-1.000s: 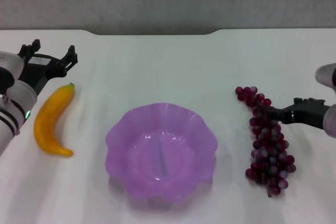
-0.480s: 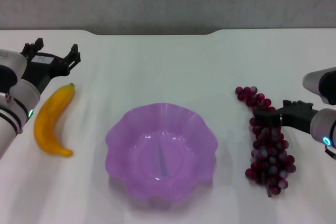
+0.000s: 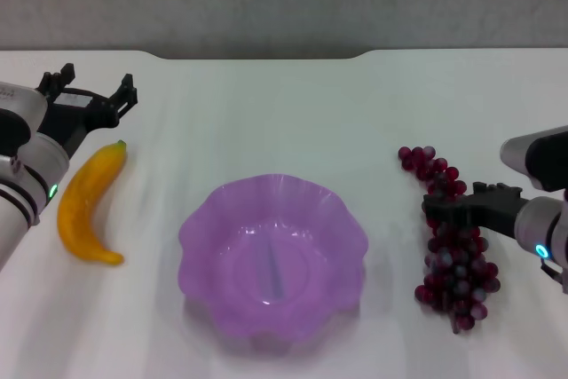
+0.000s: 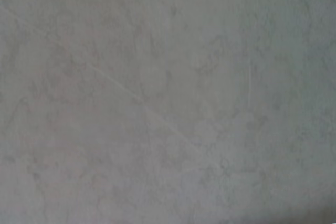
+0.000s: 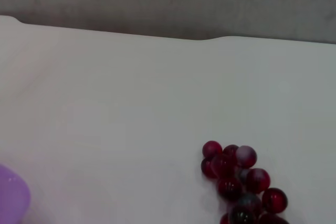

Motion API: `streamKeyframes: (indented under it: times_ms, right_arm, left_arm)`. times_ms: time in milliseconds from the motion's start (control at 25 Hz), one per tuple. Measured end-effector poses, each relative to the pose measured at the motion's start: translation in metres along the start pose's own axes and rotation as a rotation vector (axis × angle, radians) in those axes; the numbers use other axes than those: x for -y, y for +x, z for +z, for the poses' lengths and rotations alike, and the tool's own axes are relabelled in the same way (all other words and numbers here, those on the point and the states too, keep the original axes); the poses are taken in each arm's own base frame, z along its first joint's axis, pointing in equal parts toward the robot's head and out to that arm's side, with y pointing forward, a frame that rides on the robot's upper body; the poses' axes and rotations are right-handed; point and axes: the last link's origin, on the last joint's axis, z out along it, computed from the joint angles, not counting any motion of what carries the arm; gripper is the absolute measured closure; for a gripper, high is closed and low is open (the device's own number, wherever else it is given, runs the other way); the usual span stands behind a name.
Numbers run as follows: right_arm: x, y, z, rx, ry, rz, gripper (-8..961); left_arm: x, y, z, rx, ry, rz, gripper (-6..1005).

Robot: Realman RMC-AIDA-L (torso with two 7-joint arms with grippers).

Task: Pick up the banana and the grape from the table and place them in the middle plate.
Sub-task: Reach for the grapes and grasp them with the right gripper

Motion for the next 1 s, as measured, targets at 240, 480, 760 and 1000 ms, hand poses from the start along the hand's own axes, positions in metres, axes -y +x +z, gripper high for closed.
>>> streamKeyframes:
  times_ms: [240, 480, 760, 1000]
  right_arm:
    - [-0.004, 0.004, 0.007, -0.011, 0.000, 0.000, 64]
    - [-0.008, 0.008, 0.008, -0.015, 0.001, -0.007, 67]
    - [-0.014, 0.014, 0.009, -0.007, -0.004, 0.007, 70]
    - [-0.014, 0.021, 0.009, -0.022, 0.002, 0.016, 73]
  left_arm:
    - [-0.001, 0.000, 0.000, -0.001, -0.002, 0.000, 103]
    - [-0.002, 0.002, 0.001, -0.004, -0.004, -0.001, 103]
    - [-0.002, 0.002, 0.001, -0.004, -0.004, -0.001, 103]
    - [-0.002, 0.001, 0.001, -0.004, -0.004, -0.001, 103]
